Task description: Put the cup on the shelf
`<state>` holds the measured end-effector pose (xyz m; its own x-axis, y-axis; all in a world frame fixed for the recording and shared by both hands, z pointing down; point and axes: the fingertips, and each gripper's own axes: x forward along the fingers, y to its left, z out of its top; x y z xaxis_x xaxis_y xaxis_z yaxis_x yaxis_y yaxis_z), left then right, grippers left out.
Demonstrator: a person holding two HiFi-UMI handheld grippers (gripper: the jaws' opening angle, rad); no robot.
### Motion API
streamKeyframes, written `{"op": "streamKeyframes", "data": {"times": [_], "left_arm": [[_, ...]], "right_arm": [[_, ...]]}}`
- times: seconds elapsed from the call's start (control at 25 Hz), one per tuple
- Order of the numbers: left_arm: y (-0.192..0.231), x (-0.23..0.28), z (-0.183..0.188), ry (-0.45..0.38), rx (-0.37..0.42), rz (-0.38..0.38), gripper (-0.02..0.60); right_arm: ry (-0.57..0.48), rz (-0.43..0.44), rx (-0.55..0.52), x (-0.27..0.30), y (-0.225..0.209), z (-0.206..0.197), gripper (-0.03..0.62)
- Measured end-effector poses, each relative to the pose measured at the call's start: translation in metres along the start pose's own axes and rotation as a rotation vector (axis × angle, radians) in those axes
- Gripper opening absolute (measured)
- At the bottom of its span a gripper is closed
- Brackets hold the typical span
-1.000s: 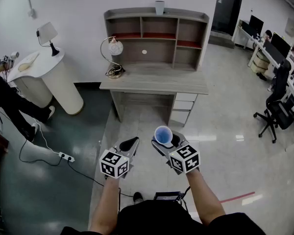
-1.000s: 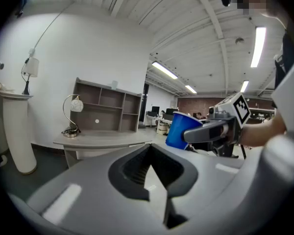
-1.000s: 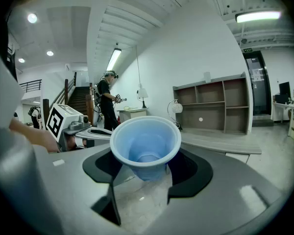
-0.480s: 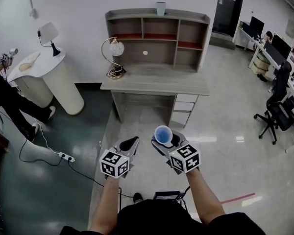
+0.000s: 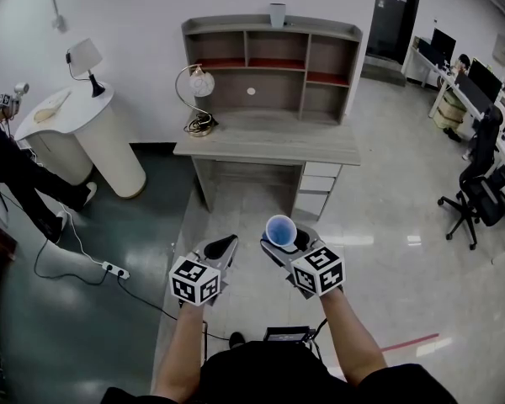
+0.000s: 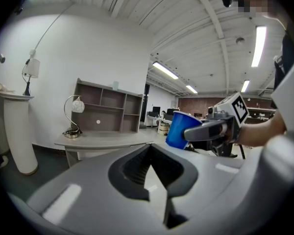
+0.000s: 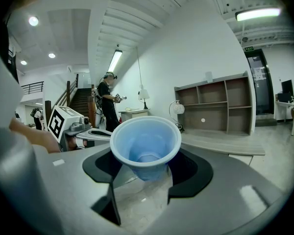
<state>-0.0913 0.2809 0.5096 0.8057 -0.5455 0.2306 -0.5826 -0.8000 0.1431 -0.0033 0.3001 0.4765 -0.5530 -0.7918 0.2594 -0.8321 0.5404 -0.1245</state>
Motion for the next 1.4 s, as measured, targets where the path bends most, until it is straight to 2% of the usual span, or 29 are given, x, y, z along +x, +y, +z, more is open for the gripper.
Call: {"op": "streamKeyframes", "data": {"times": [0.36, 0.88, 1.12, 1.4], "left_arm": [[-0.006, 0.012, -0.002, 0.004, -0.008, 0.006, 0.000], [-0.040, 0.035, -0.008, 0.005, -0.009, 0.022, 0.000], [-0.034, 0.037, -0.008, 0.007, -0.025, 0.054, 0.000], [-0.013, 0.057, -0.007, 0.005, -0.028, 0.042, 0.000]], "right_arm": [[-0.007, 0.014, 0.008, -0.008, -0.013, -0.001, 0.291], [-0.017, 0.042, 0.001, -0.031, -0.052, 0.000, 0.291], [-0.010, 0.058, 0.013, -0.028, -0.058, -0.004, 0.292], [0.003, 0.034, 0.030, -0.006, -0.072, -0.010, 0.293]]}}
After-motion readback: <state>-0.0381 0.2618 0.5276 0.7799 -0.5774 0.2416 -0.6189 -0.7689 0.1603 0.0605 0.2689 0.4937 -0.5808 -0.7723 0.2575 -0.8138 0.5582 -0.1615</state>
